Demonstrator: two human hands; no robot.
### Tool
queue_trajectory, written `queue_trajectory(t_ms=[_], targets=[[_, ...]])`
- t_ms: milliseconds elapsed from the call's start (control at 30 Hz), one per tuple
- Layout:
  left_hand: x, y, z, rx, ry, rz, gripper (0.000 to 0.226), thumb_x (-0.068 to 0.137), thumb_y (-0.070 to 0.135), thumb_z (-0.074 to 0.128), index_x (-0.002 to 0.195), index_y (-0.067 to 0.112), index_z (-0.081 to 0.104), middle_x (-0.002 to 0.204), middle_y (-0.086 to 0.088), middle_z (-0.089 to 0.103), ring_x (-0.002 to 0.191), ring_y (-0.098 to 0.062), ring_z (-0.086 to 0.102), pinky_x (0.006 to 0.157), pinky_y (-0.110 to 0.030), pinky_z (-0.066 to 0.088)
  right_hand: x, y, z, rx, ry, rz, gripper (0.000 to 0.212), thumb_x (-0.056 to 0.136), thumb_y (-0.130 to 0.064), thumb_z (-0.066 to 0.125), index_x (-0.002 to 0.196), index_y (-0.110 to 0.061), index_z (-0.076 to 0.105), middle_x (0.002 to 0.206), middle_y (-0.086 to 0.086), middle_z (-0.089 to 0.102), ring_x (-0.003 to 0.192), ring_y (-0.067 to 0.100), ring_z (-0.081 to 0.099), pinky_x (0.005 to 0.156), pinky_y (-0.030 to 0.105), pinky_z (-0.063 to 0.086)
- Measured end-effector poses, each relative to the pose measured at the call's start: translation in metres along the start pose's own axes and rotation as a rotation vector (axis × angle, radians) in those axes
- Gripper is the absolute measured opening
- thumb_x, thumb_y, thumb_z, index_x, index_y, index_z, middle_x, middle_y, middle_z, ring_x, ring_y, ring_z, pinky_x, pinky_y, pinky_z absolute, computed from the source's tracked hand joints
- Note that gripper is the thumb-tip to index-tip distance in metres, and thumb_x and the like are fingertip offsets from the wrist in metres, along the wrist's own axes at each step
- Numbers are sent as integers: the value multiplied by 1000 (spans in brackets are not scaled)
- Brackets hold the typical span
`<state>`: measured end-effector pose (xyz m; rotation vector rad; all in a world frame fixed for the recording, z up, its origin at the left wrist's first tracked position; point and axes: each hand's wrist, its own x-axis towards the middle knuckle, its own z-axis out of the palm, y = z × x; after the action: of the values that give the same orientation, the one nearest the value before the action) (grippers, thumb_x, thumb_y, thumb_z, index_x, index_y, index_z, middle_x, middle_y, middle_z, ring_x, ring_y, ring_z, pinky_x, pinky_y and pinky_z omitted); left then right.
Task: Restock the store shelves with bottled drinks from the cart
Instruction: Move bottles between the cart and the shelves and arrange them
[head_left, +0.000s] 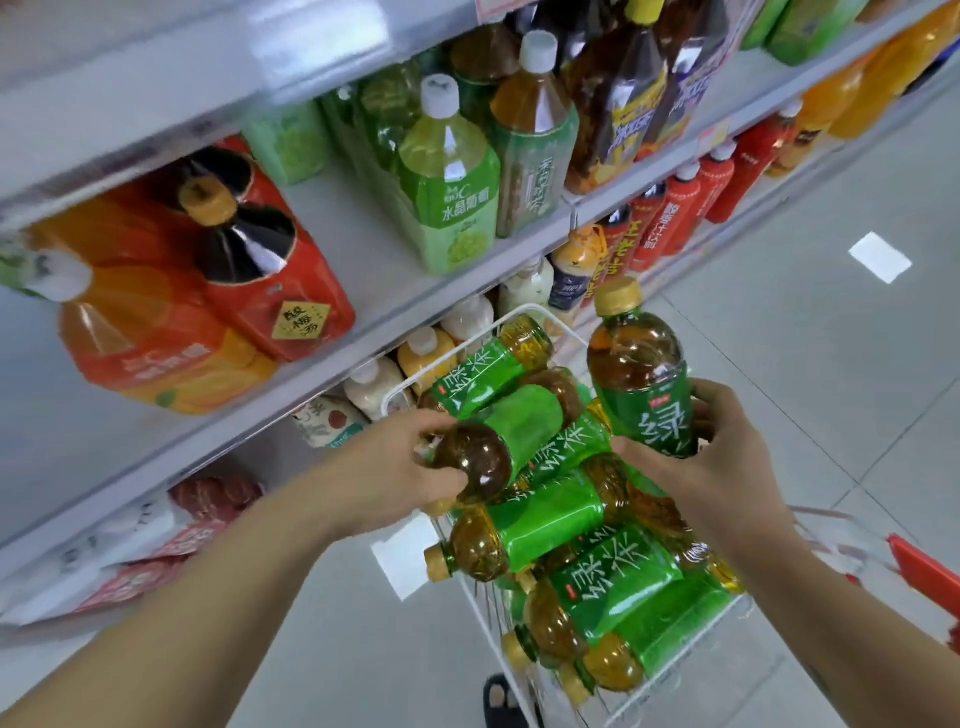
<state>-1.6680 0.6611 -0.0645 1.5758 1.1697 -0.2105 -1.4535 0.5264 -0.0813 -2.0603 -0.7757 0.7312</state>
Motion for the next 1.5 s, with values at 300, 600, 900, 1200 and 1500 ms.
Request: queue_trajectory(t_ms=[300, 600, 900, 1200, 1500], targets=[[-31, 18, -50, 211, 175, 257, 34, 78, 24, 72, 103, 45, 64, 74, 28, 63, 62, 10, 57, 62, -7, 43, -7, -7, 10, 16, -70, -17, 60, 63, -21, 84, 110, -26, 48, 93, -16, 57, 73, -12, 58, 51, 8, 45], [53, 43, -10, -324, 348, 424, 32, 86, 22, 66, 116, 27, 58, 108, 7, 64, 99, -5, 59, 86, -14, 44, -5, -4, 17, 9, -91, -30, 55, 64, -17, 84, 108, -21, 52, 89, -12, 61, 66, -17, 57, 50, 2, 41], [104, 15, 34, -395, 613, 291, 83, 62, 39, 83, 128, 37, 32, 125, 2, 52, 115, -16, 51, 101, -39, 42, 0, 1, 16, 70, -52, 14, 55, 63, -23, 83, 108, -25, 53, 88, -11, 64, 73, -6, 63, 57, 10, 50], [109, -3, 43, -461, 512, 120, 62, 71, 26, 80, 122, 23, 44, 108, 3, 57, 100, -18, 58, 87, -32, 46, -10, -2, 22, 21, -15, 11, 57, 63, -26, 83, 111, -27, 52, 93, -14, 62, 78, -4, 61, 58, 9, 46], [4, -34, 27, -542, 330, 363, 50, 70, 18, 81, 108, 30, 51, 100, 9, 68, 87, -2, 66, 76, -22, 54, -54, -43, 57, -33, 37, -29, 55, 65, -26, 83, 106, -30, 47, 86, -21, 56, 69, -14, 54, 54, 5, 40]])
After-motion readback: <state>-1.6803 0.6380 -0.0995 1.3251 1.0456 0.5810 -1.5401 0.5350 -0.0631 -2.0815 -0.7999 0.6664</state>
